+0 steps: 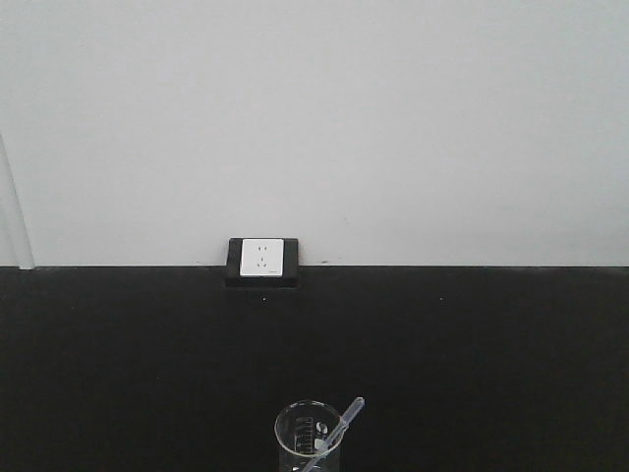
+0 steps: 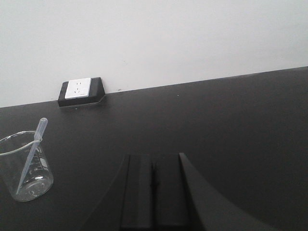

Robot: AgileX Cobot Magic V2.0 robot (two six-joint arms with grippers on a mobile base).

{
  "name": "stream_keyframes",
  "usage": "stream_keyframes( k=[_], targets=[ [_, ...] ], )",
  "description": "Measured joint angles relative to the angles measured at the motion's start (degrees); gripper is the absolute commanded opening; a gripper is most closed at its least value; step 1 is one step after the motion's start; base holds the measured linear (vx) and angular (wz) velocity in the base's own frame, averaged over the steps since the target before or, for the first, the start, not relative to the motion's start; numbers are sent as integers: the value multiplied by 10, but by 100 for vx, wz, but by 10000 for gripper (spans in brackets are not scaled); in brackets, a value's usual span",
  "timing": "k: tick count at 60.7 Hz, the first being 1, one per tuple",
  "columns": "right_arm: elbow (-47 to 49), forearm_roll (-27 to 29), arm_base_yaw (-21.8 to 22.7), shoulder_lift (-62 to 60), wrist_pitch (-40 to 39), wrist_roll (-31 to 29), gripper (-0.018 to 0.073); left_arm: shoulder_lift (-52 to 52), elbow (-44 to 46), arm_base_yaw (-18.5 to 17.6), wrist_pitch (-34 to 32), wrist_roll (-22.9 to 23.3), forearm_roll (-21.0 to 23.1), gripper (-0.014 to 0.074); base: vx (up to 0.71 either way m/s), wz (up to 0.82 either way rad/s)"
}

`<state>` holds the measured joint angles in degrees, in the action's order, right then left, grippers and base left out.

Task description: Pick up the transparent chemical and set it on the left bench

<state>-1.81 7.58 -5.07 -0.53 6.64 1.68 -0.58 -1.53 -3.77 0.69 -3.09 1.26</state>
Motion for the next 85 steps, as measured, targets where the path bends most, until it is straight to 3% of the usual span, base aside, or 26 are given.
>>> stream_keyframes(
  k=[13, 24, 32, 49, 59, 73, 85],
  targets=[
    [0, 0, 0, 0, -4, 0, -4, 0, 0, 0, 0, 0, 0, -3, 0, 0],
    [0, 0, 0, 0, -87, 0, -4, 0, 0, 0, 0, 0, 0, -3, 0, 0],
    [40, 0, 0, 13, -100, -1, -4, 0, 0, 0, 0, 0, 0, -3, 0, 0],
    [218, 0, 0, 239, -134, -17, -4, 0, 0, 0, 0, 0, 0, -3, 0, 0],
    [272, 5, 0, 367, -137, -3, 7, 0, 0, 0, 0, 0, 0, -3, 0, 0],
    [311, 4, 0, 489, -144, 26, 115, 0, 0, 0, 0, 0, 0, -3, 0, 0],
    [329, -2, 0, 545, -162, 29, 323, 0, 0, 0, 0, 0, 0, -3, 0, 0]
  ],
)
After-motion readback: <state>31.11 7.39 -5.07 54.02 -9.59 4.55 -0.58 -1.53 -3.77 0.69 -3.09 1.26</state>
